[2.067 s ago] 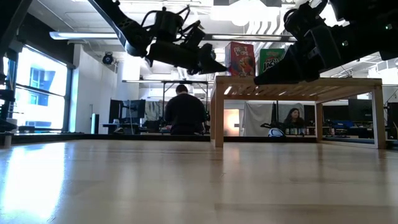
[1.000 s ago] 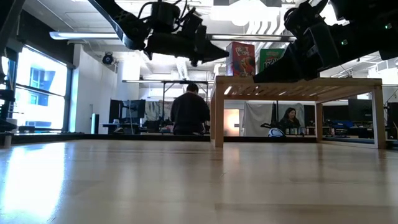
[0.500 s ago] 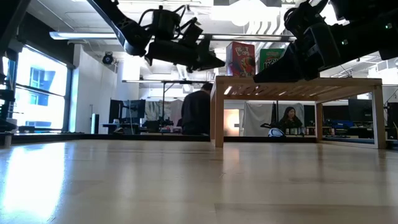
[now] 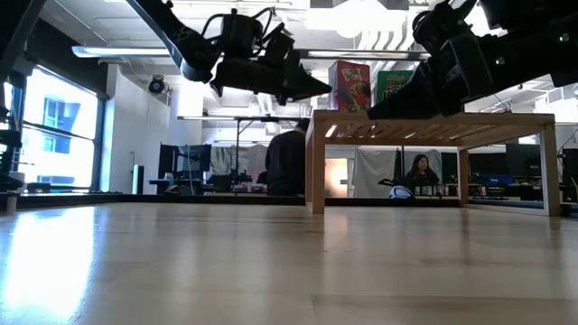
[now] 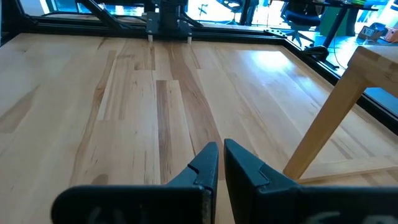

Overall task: Stack cereal on shelf
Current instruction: Put the red cereal box on the shelf aligned with other red cereal box

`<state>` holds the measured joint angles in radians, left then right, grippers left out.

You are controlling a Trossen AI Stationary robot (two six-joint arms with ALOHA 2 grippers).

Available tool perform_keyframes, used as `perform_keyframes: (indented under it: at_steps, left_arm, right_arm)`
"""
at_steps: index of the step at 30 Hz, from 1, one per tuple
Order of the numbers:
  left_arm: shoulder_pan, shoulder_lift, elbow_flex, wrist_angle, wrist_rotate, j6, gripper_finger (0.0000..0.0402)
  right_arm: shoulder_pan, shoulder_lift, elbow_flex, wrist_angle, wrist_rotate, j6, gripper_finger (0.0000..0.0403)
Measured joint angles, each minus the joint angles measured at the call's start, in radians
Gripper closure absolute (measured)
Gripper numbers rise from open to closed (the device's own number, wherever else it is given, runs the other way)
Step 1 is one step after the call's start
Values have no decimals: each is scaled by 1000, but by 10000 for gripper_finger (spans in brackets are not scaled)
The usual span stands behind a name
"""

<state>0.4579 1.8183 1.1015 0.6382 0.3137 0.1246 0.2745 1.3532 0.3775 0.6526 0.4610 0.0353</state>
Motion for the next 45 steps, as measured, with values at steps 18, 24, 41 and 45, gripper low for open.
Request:
perform_keyframes:
  at_steps: [18,24,41,45]
  left_arm:
    - [-27,6,0,-45,-59,26,401]
    - [-8,19,0,-21,-80,36,401]
    - [-7,-11,97,-268,-100,82,401]
    - [-24,-7,96,-295,-84,105,401]
  right_arm:
    - [0,0,0,16,0,-9,387]
    - [0,0,0,28,0,-9,387]
    - [0,0,0,25,-10,-9,387]
    - [0,0,0,43,-18,-9,387]
